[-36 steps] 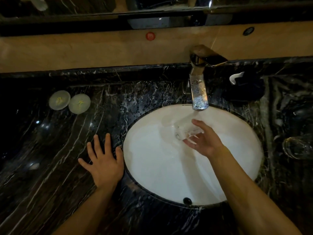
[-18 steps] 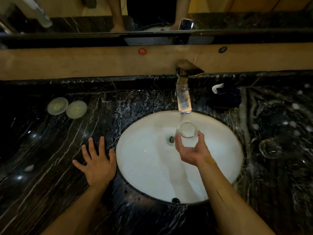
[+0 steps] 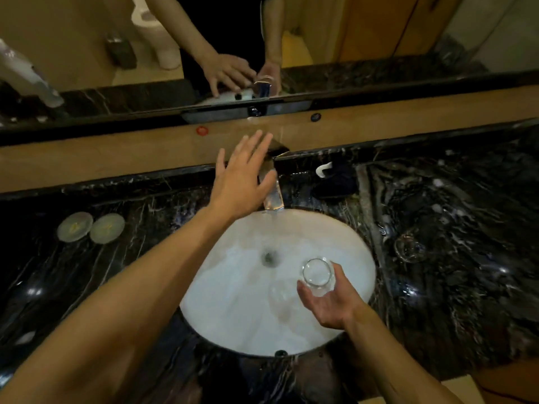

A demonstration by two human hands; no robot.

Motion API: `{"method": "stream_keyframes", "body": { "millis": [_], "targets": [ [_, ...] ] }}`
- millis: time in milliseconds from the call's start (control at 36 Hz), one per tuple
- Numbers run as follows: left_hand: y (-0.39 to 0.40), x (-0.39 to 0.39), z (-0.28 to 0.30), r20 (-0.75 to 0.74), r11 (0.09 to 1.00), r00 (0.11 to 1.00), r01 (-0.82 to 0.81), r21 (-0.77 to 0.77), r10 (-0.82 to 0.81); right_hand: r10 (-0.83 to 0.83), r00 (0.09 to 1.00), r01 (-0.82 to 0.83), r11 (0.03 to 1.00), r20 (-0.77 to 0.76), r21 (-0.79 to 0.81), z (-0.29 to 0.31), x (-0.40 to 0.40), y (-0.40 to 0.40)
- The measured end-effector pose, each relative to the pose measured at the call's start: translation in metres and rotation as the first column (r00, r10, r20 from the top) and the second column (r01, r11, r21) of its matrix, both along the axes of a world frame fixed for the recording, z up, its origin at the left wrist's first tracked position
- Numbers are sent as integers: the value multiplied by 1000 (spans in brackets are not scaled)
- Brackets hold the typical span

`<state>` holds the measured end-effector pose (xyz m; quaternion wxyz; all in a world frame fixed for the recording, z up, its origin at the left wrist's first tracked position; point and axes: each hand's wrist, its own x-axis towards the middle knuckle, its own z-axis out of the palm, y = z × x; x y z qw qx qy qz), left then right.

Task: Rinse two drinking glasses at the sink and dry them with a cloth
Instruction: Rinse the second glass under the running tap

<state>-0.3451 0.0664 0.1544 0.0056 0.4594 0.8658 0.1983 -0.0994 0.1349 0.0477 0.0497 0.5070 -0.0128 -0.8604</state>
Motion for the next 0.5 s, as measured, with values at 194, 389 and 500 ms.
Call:
{"method": "stream_keyframes", "body": {
  "millis": [194, 389, 500],
  "targets": [
    [17, 4, 1, 22, 986, 999, 53, -161, -50, 39, 998, -37, 999, -51, 37, 9, 13, -5],
    [11, 17, -10, 35, 983, 999, 24, -183, -18, 17, 998, -15, 999, -66, 34, 16, 21, -6],
    [10, 29, -19, 43, 978, 999, 10, -210, -1, 9, 998, -8, 1000, -67, 20, 16, 28, -3]
  ]
}}
